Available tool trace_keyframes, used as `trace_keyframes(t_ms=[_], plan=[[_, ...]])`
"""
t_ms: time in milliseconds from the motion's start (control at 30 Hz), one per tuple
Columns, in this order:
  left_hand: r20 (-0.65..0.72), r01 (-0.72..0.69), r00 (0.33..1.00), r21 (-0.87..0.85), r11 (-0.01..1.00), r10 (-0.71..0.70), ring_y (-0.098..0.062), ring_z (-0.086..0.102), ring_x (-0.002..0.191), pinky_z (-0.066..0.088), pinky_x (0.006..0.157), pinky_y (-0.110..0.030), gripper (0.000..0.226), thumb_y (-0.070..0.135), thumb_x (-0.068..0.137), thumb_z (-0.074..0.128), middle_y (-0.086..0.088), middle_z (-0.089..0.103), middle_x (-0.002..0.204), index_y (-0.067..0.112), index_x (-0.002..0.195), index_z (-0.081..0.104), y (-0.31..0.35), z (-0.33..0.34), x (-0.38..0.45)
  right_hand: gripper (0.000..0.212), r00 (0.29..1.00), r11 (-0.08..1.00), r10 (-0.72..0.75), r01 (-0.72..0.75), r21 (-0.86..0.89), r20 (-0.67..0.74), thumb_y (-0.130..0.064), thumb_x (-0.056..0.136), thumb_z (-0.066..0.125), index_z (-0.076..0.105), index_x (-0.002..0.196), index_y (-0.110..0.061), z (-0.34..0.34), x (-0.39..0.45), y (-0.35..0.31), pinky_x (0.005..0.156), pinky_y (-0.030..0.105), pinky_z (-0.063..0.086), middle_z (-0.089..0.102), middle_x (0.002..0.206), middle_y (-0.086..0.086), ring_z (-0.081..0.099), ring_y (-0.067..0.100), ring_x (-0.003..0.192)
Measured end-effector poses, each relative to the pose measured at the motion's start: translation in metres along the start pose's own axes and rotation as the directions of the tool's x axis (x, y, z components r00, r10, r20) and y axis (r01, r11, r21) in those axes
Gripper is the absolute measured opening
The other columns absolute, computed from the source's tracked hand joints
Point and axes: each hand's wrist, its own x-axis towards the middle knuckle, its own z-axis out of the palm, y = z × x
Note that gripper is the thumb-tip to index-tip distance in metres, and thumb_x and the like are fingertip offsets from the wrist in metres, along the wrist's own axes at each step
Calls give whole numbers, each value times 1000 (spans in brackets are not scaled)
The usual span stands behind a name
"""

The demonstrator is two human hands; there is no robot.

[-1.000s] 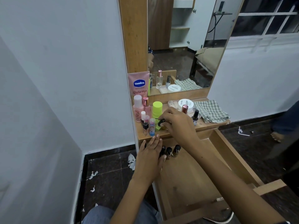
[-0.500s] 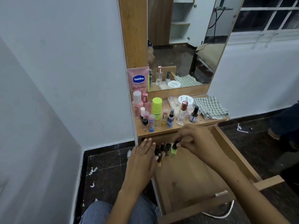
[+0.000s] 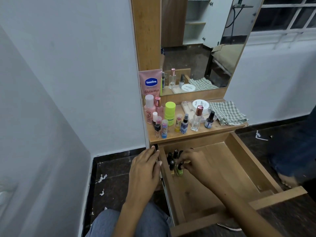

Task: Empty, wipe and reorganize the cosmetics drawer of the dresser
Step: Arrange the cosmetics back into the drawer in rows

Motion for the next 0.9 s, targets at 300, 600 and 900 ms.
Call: trace_keyframes(t_ms=[300, 600, 900], plan=[[-109, 47, 993, -70, 996, -54, -13, 53, 113, 42, 96, -32, 34, 29, 94, 48, 0, 63, 120, 13, 118, 66, 0, -14, 16, 33, 993, 1000, -9, 11, 16, -118, -17, 69, 79, 69, 97, -32, 0, -4, 5, 73, 29, 51, 55, 92, -20, 58, 6, 86], [-162, -3, 986, 130, 992, 24, -29, 55, 100, 46, 74, -37, 46, 9, 90, 60, -13, 62, 107, 16, 134, 52, -6, -38, 82, 27, 828, 930, 153, 63, 361, -539, -31, 77, 78, 66, 98, -21, -14, 23, -62, 63, 23, 54, 65, 83, -11, 63, 1, 70], [-79, -147, 981, 296, 944, 178, -30, 54, 80, 47, 58, -36, 54, 8, 72, 79, -15, 60, 91, 18, 123, 62, -14, -28, 118, 29, 727, 934, 200, 62, 352, -657, -30, 79, 76, 61, 101, -20, -3, 43, -75, 67, 36, 55, 64, 91, -8, 61, 9, 76]])
